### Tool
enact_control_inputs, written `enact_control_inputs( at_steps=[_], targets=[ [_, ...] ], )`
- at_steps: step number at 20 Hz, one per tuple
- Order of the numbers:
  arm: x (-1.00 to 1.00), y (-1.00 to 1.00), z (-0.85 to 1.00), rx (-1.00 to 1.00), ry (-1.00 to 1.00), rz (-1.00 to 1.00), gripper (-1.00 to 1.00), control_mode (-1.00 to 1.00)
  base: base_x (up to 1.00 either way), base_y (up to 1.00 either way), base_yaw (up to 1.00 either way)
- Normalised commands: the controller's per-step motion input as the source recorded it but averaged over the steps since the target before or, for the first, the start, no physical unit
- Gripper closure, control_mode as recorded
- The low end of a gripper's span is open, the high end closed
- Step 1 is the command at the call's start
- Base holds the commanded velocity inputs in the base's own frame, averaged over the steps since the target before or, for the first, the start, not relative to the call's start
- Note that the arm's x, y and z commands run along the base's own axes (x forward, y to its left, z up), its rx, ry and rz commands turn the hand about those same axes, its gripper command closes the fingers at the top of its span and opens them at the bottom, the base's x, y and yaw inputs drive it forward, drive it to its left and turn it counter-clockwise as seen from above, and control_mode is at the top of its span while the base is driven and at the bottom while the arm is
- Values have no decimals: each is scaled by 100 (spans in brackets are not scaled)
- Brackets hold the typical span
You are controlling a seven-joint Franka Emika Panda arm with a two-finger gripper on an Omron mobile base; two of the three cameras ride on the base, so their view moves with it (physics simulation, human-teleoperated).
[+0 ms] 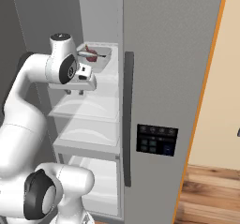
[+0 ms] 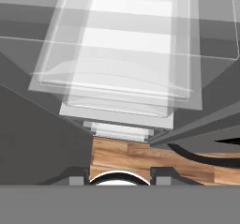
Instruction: Place the tupperware containing the fish and onion meal in the microwave. Close the microwave door and press the start button to reheat the meal.
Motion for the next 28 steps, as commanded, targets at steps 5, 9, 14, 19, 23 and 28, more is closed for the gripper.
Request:
enact_control_inputs(
  at_steps=[5,9,14,19,23,28],
  targets=[
    [0,0,0,0,-11,0,-100,-100,0,0,0],
    [0,0,9,0,-22,-1,-100,-100,0,0,0],
    [0,0,11,0,-21,0,-100,-100,0,0,0],
    [1,0,16,4,-16,-1,-100,-100,0,0,0],
    [1,0,20,8,-8,-6,-100,-100,0,0,0],
    [0,0,39,14,-8,-13,-100,-100,0,0,0]
  ],
)
